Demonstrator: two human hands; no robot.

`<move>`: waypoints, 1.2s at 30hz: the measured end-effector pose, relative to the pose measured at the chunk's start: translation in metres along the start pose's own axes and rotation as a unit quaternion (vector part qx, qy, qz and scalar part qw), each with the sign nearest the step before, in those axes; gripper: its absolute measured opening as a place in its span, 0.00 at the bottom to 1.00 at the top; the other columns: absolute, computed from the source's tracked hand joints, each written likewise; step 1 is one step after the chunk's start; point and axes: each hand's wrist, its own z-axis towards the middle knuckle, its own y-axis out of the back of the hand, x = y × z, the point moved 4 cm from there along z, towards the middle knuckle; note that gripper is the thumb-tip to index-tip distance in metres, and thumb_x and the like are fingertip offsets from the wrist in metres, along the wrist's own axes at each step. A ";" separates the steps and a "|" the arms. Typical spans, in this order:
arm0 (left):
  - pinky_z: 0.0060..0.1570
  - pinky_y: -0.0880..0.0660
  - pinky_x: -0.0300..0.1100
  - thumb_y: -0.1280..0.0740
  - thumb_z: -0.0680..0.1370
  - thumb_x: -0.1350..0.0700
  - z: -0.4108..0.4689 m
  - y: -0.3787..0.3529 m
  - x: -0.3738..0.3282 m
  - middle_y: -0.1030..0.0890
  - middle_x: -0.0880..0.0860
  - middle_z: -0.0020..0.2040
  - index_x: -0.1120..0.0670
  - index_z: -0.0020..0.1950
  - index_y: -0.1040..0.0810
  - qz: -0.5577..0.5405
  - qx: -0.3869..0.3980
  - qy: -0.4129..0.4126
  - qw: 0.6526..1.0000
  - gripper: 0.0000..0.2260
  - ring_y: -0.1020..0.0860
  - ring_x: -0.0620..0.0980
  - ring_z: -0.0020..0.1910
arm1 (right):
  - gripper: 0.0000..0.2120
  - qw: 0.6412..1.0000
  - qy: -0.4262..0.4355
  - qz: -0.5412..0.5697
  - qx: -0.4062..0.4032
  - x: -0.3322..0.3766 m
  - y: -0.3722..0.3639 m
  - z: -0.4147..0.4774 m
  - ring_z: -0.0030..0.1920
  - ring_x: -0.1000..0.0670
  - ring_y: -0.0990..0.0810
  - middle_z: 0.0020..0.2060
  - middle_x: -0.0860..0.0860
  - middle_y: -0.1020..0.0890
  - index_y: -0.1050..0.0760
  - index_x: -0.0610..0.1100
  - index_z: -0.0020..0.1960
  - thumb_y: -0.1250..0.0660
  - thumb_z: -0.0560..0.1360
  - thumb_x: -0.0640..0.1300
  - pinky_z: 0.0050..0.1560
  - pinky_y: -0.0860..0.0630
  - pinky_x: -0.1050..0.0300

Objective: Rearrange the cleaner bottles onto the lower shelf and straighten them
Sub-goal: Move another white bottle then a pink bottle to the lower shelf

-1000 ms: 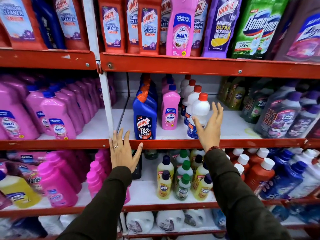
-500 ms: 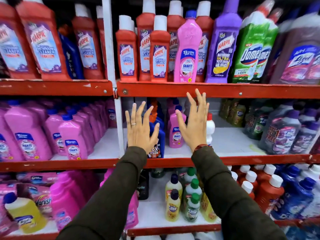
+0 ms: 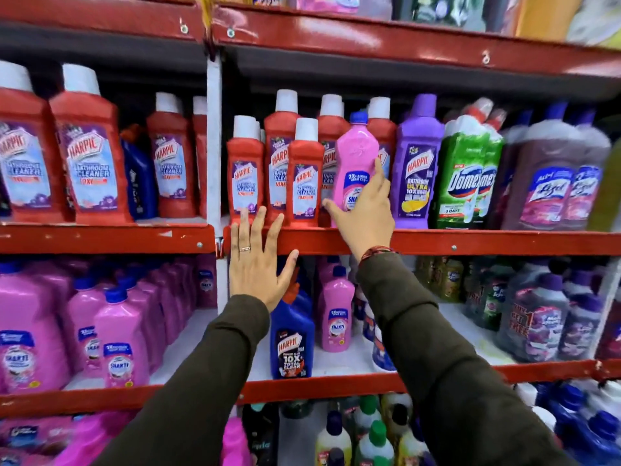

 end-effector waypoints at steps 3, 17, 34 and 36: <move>0.79 0.49 0.58 0.45 0.80 0.39 0.000 -0.001 0.001 0.43 0.56 0.80 0.48 0.79 0.43 0.007 0.003 0.005 1.000 0.30 0.51 0.59 0.81 | 0.52 1.000 -0.002 -0.013 -0.019 0.004 -0.002 0.000 0.68 0.41 0.24 0.72 0.44 0.32 0.52 0.43 0.82 0.24 0.71 0.55 0.58 0.20 0.44; 0.79 0.50 0.57 0.48 0.80 0.37 -0.001 0.002 0.002 0.46 0.56 0.81 0.48 0.80 0.49 0.006 0.032 0.010 0.999 0.31 0.53 0.58 0.81 | 0.50 0.997 0.021 -0.058 -0.036 0.026 0.043 0.008 0.68 0.43 0.24 0.74 0.44 0.32 0.53 0.44 0.83 0.28 0.73 0.57 0.59 0.22 0.48; 0.79 0.48 0.55 0.39 0.79 0.50 -0.104 -0.014 0.018 0.46 0.55 0.81 0.55 0.79 0.43 -0.055 0.056 0.013 0.997 0.30 0.50 0.55 0.81 | 0.52 0.997 -0.047 0.057 0.016 -0.033 0.036 -0.119 0.67 0.49 0.23 0.70 0.50 0.26 0.44 0.49 0.81 0.20 0.66 0.57 0.59 0.26 0.59; 0.79 0.49 0.53 0.39 0.80 0.51 -0.123 -0.022 0.020 0.46 0.55 0.81 0.56 0.79 0.43 -0.069 0.067 0.018 0.995 0.29 0.50 0.54 0.81 | 0.53 0.997 -0.058 0.047 0.036 -0.047 0.026 -0.132 0.67 0.47 0.23 0.68 0.49 0.27 0.43 0.48 0.81 0.20 0.65 0.57 0.60 0.24 0.56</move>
